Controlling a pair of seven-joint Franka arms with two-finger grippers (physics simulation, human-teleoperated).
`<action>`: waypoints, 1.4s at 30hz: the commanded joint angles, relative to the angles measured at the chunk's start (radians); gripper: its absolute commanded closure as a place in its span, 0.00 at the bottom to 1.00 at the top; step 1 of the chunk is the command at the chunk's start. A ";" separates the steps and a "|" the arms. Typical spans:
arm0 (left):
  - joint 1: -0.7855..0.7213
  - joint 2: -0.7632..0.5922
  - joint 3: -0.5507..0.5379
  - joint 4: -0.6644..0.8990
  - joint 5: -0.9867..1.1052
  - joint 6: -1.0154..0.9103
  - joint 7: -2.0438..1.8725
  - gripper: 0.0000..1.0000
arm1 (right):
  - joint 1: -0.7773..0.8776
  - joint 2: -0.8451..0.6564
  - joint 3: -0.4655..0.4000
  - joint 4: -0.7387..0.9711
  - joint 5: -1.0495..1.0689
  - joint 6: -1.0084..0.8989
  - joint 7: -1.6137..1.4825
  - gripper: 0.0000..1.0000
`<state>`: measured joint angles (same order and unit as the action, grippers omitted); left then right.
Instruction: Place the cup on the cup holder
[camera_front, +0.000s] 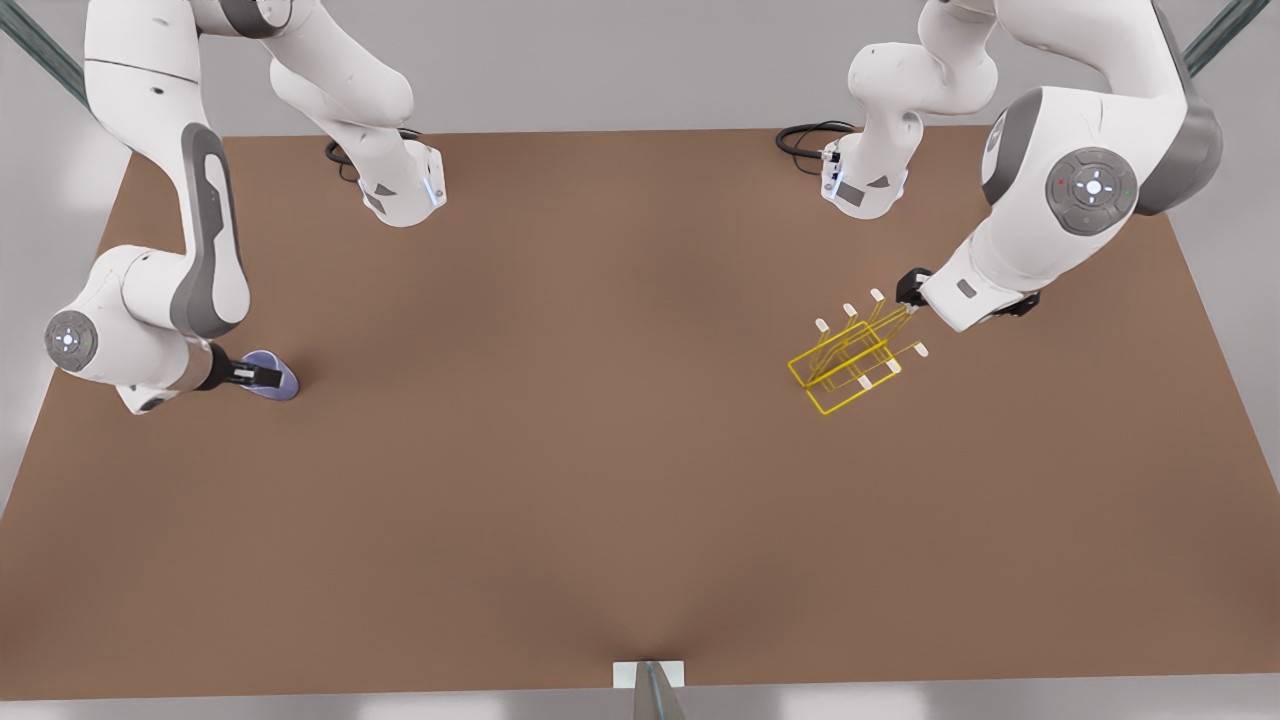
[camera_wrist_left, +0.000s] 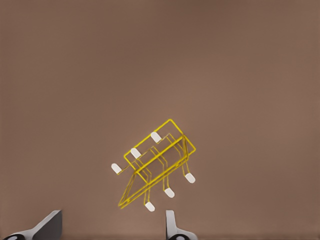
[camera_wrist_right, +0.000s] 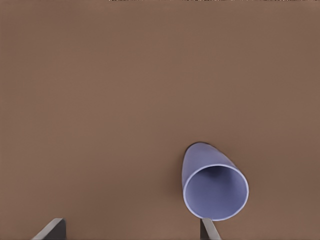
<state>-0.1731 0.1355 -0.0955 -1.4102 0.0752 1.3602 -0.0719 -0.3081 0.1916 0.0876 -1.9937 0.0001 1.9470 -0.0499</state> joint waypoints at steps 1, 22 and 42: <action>-0.005 0.000 -0.001 0.000 0.000 -0.003 -0.003 0.00 | 0.000 0.034 0.000 -0.001 0.001 0.148 -0.191 0.00; -0.006 0.023 -0.004 -0.004 0.005 0.000 -0.002 0.00 | -0.054 -0.093 0.003 -0.318 -0.043 0.509 -0.554 0.00; -0.008 0.027 -0.004 -0.007 0.005 0.002 -0.002 0.00 | -0.059 -0.185 0.003 -0.507 -0.042 0.572 -0.538 0.00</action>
<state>-0.1811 0.1637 -0.0994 -1.4178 0.0787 1.3614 -0.0736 -0.3660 0.0110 0.0895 -2.4939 -0.0435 2.5122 -0.5231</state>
